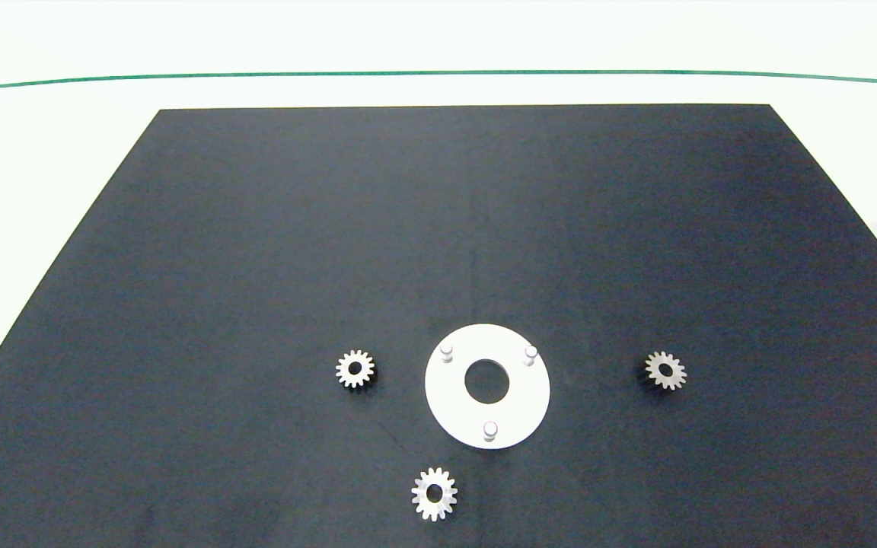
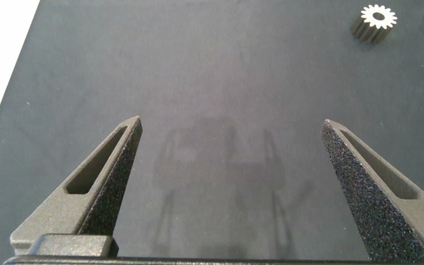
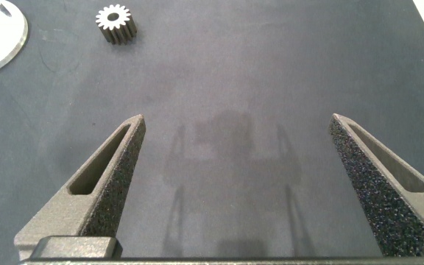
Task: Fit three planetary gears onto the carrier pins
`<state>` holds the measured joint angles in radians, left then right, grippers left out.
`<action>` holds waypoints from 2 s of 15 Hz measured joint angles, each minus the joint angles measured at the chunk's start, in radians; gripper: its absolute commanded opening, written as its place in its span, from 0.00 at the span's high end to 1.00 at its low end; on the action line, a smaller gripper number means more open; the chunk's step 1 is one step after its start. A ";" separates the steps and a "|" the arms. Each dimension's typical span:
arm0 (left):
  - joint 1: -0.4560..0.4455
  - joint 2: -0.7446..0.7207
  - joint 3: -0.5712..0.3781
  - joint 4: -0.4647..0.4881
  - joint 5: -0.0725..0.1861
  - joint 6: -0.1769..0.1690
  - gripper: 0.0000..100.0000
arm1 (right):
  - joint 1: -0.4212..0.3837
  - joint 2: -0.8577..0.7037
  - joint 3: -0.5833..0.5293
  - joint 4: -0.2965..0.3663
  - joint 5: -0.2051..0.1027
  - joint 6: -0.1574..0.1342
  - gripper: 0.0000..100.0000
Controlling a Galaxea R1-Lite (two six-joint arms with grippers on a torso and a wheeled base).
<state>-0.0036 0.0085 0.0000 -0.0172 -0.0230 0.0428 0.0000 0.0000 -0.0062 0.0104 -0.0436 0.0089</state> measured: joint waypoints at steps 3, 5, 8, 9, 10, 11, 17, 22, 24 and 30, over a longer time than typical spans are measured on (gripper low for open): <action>-0.007 0.024 -0.085 0.038 -0.008 0.010 0.00 | 0.003 0.033 -0.082 0.021 0.000 0.010 0.00; -0.014 0.098 -0.232 0.108 -0.007 0.015 0.00 | 0.015 0.109 -0.206 0.069 0.000 0.012 0.00; -0.027 0.235 -0.426 0.241 -0.010 0.134 0.00 | 0.038 0.199 -0.397 0.217 0.001 0.011 0.00; -0.039 0.277 -0.446 0.252 -0.012 0.177 0.00 | 0.040 0.216 -0.445 0.294 0.000 0.006 0.00; -0.052 0.319 -0.459 0.255 -0.016 0.200 0.00 | 0.042 0.228 -0.493 0.369 0.001 -0.014 0.00; -0.067 0.367 -0.473 0.250 -0.022 0.217 0.00 | 0.042 0.237 -0.529 0.420 0.003 -0.035 0.00; -0.354 0.634 -0.524 0.169 -0.008 0.291 0.00 | 0.041 0.255 -0.569 0.440 0.020 -0.073 0.00; -0.647 0.853 -0.528 0.008 0.143 0.276 0.00 | 0.041 0.266 -0.563 0.438 0.024 -0.076 0.00; -0.735 0.929 -0.528 -0.022 0.184 0.260 0.00 | 0.041 0.275 -0.554 0.435 0.026 -0.076 0.00; -0.953 1.174 -0.529 -0.178 0.289 0.234 0.00 | 0.042 0.297 -0.538 0.429 0.024 -0.085 0.00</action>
<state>-0.9568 1.1826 -0.5287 -0.1953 0.2655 0.2766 0.0421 0.2972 -0.5440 0.4396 -0.0191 -0.0764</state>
